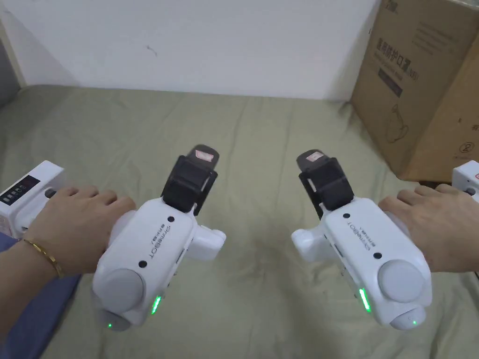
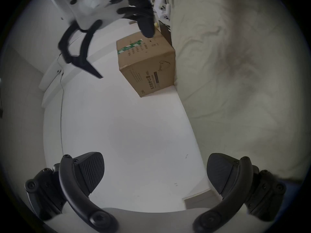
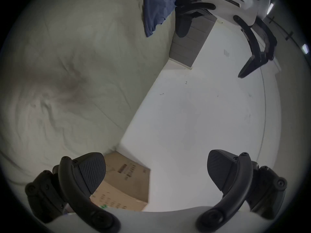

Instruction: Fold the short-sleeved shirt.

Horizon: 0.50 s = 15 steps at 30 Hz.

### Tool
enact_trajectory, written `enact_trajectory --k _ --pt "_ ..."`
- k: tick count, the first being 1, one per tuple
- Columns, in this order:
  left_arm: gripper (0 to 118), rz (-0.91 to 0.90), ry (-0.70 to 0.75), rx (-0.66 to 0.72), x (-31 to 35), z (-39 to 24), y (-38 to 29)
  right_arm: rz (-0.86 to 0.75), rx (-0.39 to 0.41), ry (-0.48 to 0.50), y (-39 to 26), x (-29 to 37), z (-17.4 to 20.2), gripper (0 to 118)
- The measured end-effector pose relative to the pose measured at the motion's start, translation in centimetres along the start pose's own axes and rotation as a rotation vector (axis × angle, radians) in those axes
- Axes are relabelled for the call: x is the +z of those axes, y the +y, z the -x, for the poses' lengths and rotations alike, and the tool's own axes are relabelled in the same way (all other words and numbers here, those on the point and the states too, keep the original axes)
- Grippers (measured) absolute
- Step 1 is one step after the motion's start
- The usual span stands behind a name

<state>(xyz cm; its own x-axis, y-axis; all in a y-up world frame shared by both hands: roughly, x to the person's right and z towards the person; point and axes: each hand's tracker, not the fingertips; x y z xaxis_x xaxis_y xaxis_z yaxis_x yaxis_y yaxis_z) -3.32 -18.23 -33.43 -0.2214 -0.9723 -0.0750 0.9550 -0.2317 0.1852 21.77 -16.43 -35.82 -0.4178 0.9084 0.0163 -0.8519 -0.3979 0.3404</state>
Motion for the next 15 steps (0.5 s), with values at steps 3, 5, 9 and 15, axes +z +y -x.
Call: enact_trajectory --k 3,5,9,15 --pt "118 0.142 -0.015 0.51 -0.8 3.8 -1.1 0.062 -0.657 0.112 -1.0 -0.4 -4.4 118" --pt "118 0.225 0.008 0.929 -1.3 6.4 -2.9 0.093 -1.153 0.142 -2.9 -0.6 -6.8 118" --pt "118 0.308 0.078 1.675 -0.9 7.8 -5.4 0.131 -1.857 0.041 -5.5 -0.2 -6.9 118" --pt "118 0.441 0.167 1.773 0.5 4.3 -3.7 0.237 -1.999 -0.128 -3.4 1.2 -4.3 118"
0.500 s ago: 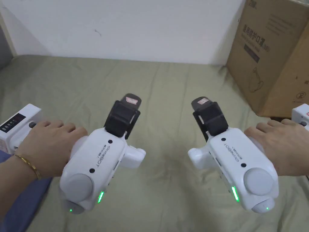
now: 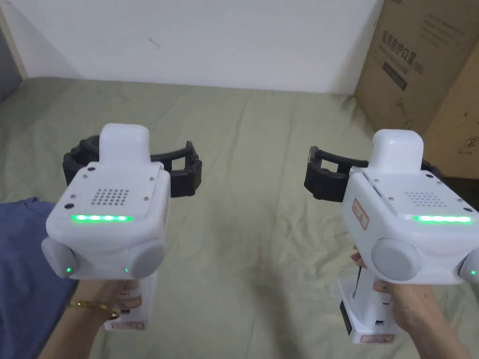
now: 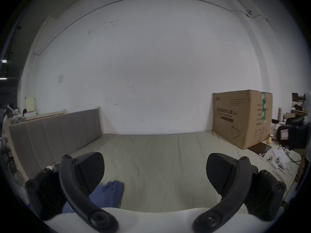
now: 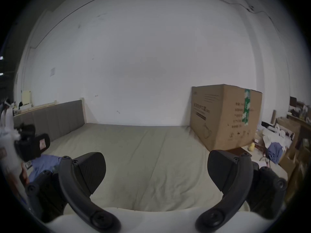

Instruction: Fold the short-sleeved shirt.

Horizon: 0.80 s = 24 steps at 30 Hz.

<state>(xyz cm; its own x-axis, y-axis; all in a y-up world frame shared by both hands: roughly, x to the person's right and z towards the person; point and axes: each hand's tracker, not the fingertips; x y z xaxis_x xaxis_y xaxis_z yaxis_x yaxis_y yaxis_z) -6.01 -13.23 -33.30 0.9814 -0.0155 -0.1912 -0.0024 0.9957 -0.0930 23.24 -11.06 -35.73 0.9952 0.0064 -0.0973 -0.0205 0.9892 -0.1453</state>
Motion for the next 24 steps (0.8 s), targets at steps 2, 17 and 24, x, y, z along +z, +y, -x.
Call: enact_trajectory --k 2,17,24 --pt "118 0.019 -0.002 0.011 0.6 -0.3 -0.9 0.007 -0.001 -0.003 -0.7 0.3 0.0 118" --pt "118 0.032 0.012 -0.033 0.8 -0.2 -1.9 0.058 0.0 -0.006 -2.4 0.9 0.4 118" --pt "118 0.029 -0.008 -0.045 0.9 -0.4 -1.6 0.062 -0.002 -0.001 -2.4 1.0 0.4 118"
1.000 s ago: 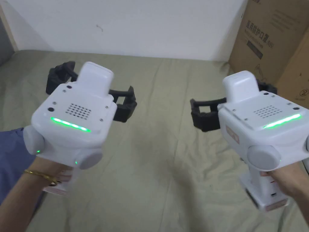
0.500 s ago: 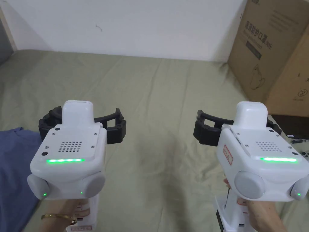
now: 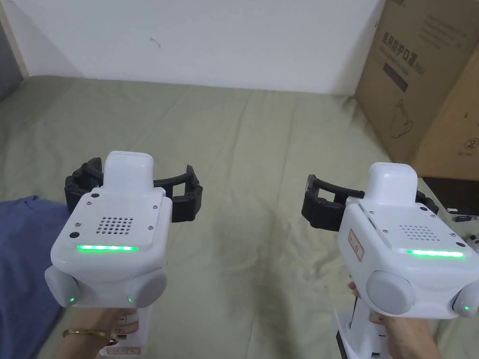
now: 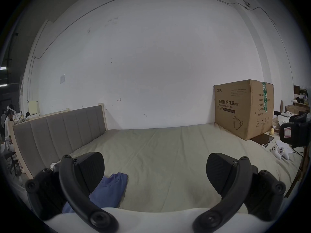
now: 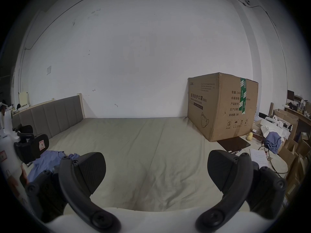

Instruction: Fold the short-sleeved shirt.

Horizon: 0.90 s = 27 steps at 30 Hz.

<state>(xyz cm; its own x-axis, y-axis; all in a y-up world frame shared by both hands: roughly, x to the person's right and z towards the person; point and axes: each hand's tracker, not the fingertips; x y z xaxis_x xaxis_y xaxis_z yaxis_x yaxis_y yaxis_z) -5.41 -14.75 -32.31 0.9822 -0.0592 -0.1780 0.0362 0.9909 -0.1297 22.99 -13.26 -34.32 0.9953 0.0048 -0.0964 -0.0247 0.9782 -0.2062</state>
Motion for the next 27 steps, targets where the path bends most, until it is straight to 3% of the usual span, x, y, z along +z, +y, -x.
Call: enact_trajectory --k 6,9,10,11,12,13,14,16,27 --pt "118 0.006 -0.008 0.019 0.11 0.1 0.26 -0.004 0.008 0.004 0.07 0.22 0.19 117" --pt "115 0.01 -0.013 0.009 0.17 0.01 0.3 -0.006 0.013 -0.006 0.24 0.29 0.28 104" --pt "104 0.007 -0.013 0.002 0.28 -0.04 0.28 -0.006 0.017 -0.008 0.3 0.32 0.31 85" --pt "85 0.001 -0.015 -0.01 0.42 -0.16 0.28 -0.005 0.018 -0.007 0.4 0.34 0.3 60" --pt "61 -0.004 -0.009 -0.023 0.51 -0.34 0.28 0.002 0.015 -0.001 0.48 0.31 0.22 37" --pt "27 -0.006 0.005 -0.039 0.54 -0.48 0.23 0.009 0.005 0.002 0.53 0.25 0.14 15" --pt "11 -0.008 0.012 -0.041 0.52 -0.48 0.21 0.013 -0.011 0.005 0.54 0.24 0.07 11" --pt "1 -0.006 0.012 -0.026 0.51 -0.38 0.23 0.011 -0.026 0.004 0.51 0.35 -0.05 0" --pt "0 0.025 -0.015 0.01 0.49 -0.33 0.56 0.001 -0.02 -0.005 0.53 0.65 -0.31 0"
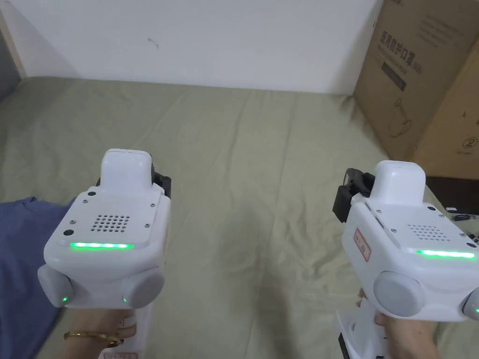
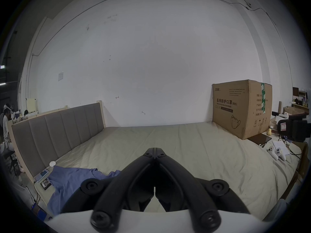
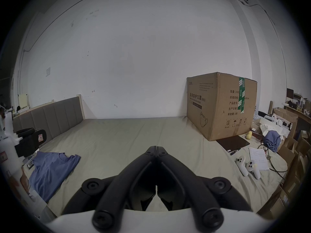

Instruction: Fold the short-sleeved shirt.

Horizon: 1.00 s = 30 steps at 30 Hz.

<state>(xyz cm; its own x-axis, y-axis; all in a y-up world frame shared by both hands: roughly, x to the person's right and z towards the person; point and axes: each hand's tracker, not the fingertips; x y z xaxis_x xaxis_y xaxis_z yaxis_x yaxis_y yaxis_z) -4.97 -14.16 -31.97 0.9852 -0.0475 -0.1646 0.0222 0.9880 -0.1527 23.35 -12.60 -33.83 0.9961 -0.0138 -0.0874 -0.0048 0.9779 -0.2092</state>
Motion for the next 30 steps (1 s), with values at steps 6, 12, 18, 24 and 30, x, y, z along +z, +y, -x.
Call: enact_trajectory --k 6,12,18,24,30 --pt "0 0.0 -0.003 0.005 -0.2 0.1 0.2 0.0 0.008 0.008 0.1 -0.1 0.0 0" --pt "0 0.001 0.027 0.019 0.4 1.6 0.3 0.003 0.011 0.056 0.4 -0.6 1.7 0" --pt "0 0.0 0.169 0.034 2.6 6.4 0.3 -0.009 0.047 0.2 0.8 -1.2 6.6 0" --pt "0 0.008 0.323 0.058 3.7 9.0 0.2 -0.005 0.068 0.379 0.8 -1.3 13.0 0" --pt "0 0.021 0.476 0.063 8.2 17.3 -1.2 0.0 0.101 0.53 0.5 -1.0 18.5 0"
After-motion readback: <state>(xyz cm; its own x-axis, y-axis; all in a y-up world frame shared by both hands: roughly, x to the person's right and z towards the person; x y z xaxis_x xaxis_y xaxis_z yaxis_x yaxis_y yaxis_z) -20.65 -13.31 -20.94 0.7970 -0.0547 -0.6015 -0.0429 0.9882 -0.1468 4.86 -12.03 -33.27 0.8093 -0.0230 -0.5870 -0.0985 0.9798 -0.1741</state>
